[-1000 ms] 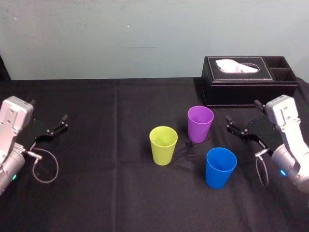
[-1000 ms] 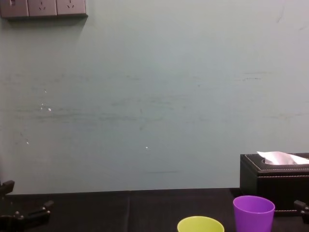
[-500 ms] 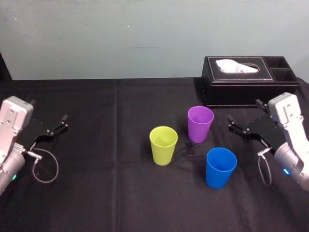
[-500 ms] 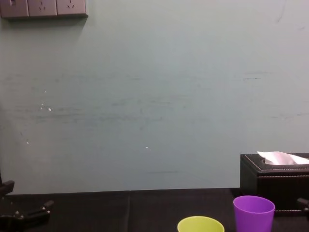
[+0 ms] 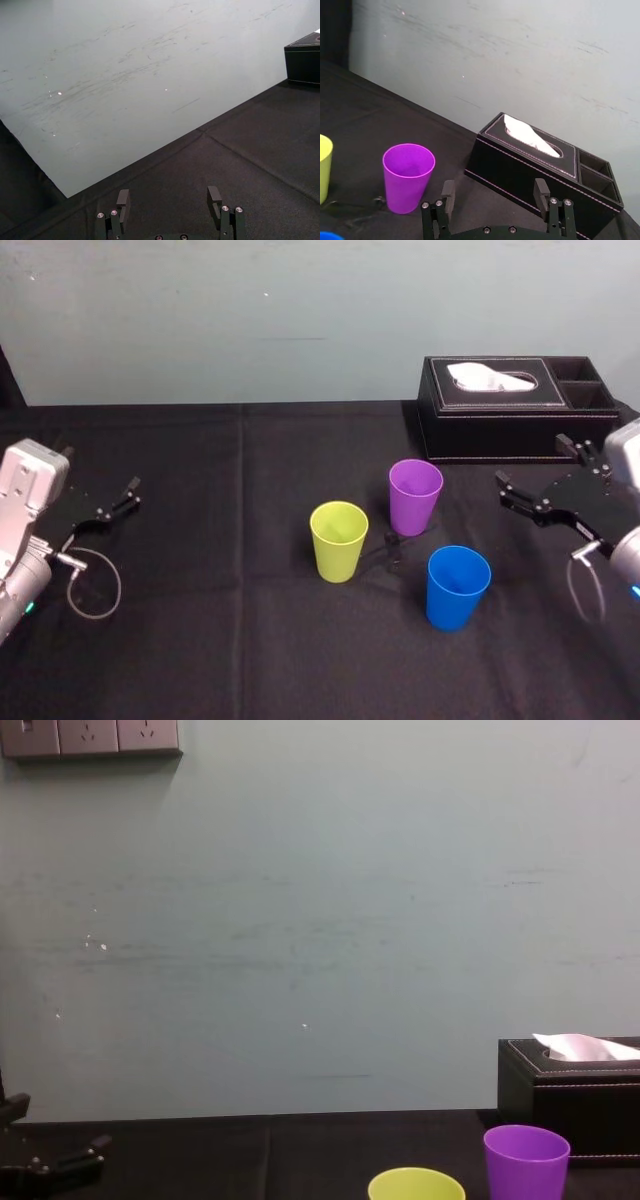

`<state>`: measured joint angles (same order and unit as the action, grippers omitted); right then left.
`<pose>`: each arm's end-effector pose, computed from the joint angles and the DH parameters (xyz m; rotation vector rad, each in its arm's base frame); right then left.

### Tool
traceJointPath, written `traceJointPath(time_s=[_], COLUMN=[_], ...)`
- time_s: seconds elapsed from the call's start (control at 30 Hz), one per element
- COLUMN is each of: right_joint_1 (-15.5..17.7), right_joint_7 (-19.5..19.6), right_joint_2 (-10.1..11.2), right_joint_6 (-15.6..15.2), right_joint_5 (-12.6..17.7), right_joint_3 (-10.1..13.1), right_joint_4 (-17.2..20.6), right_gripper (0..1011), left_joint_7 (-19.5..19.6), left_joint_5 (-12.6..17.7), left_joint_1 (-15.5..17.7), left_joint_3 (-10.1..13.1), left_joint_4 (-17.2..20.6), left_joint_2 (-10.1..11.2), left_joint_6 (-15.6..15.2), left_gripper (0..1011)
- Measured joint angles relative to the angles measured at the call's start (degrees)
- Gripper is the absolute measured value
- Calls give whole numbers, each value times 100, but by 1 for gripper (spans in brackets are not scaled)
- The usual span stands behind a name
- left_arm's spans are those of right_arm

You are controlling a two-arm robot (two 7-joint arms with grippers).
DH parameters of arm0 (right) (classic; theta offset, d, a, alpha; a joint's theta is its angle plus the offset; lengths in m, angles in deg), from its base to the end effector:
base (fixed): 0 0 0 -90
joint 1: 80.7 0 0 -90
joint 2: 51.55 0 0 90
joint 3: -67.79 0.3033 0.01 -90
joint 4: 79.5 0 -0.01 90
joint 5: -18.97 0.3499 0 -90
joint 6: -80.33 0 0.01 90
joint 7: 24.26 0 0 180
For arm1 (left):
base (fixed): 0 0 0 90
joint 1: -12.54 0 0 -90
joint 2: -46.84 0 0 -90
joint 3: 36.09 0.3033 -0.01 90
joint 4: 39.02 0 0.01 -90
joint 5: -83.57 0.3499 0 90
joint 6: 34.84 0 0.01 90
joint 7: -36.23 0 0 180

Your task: Stack the three plastic cups sequentially using one hand.

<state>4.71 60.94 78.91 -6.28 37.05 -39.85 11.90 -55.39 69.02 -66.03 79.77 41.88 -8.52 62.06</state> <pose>0.3759 -0.1121 -0.2747 -0.2966 -0.2820 -1.1899 0.3991 0.0793 -0.3209 0.3045 -0.2849 1.2480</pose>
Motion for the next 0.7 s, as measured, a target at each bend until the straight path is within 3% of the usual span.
traceJointPath(time_s=[0.23, 0.43, 0.7], right_joint_1=[290, 606, 957], right_joint_7=[-429, -1119, -1857], right_joint_2=[295, 623, 955], right_joint_6=[7, 101, 227], right_joint_5=[283, 705, 1050], right_joint_3=[284, 568, 820], right_joint_4=[337, 582, 726], right_gripper=[1003, 1003, 1003], left_joint_7=[0, 0, 0], left_joint_5=[0, 0, 0], left_joint_1=[0, 0, 0], left_joint_3=[0, 0, 0], left_joint_4=[0, 0, 0], left_joint_2=[0, 0, 0], left_joint_6=[0, 0, 0], left_gripper=[1010, 1010, 1010])
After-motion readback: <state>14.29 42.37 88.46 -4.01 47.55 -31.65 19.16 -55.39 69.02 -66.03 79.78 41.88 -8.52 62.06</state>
